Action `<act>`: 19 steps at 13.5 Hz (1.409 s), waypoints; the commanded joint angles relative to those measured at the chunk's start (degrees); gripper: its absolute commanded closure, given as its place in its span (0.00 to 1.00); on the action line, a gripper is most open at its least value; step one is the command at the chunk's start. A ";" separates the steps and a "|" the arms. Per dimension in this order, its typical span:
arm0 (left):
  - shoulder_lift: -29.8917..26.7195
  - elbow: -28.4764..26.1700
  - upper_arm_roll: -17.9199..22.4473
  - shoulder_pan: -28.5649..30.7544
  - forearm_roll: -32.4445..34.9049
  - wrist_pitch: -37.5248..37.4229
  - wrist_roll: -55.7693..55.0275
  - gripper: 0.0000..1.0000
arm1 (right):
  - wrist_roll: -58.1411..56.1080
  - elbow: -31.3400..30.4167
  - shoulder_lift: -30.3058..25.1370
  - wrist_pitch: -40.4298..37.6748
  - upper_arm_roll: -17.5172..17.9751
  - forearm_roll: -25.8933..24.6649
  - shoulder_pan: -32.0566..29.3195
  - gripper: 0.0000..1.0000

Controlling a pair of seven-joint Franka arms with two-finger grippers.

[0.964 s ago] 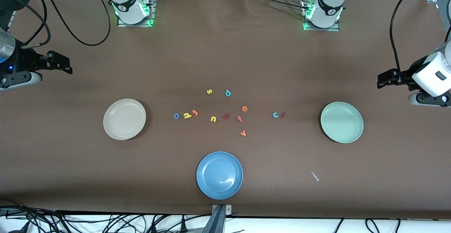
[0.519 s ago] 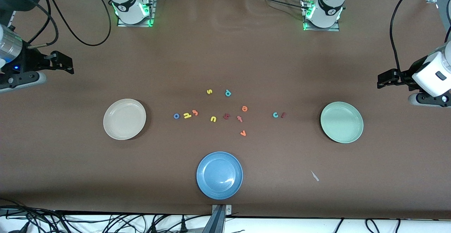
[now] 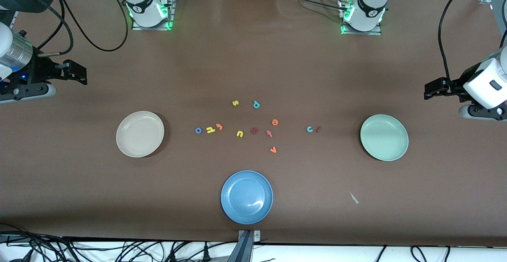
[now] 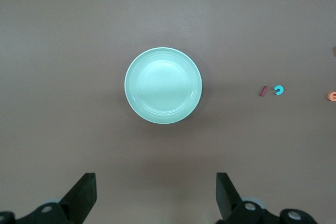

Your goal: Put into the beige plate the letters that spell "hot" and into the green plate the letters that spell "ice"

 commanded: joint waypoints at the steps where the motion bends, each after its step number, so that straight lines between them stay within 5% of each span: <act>1: -1.10 -1.07 0.18 0.36 -1.57 0.62 1.29 0.00 | 0.74 0.17 0.40 0.17 -0.12 -0.24 0.04 0.00; 19: -1.10 -1.07 0.09 0.27 -1.48 0.62 1.11 0.00 | 0.30 0.26 0.49 0.17 -1.35 1.94 -1.10 0.00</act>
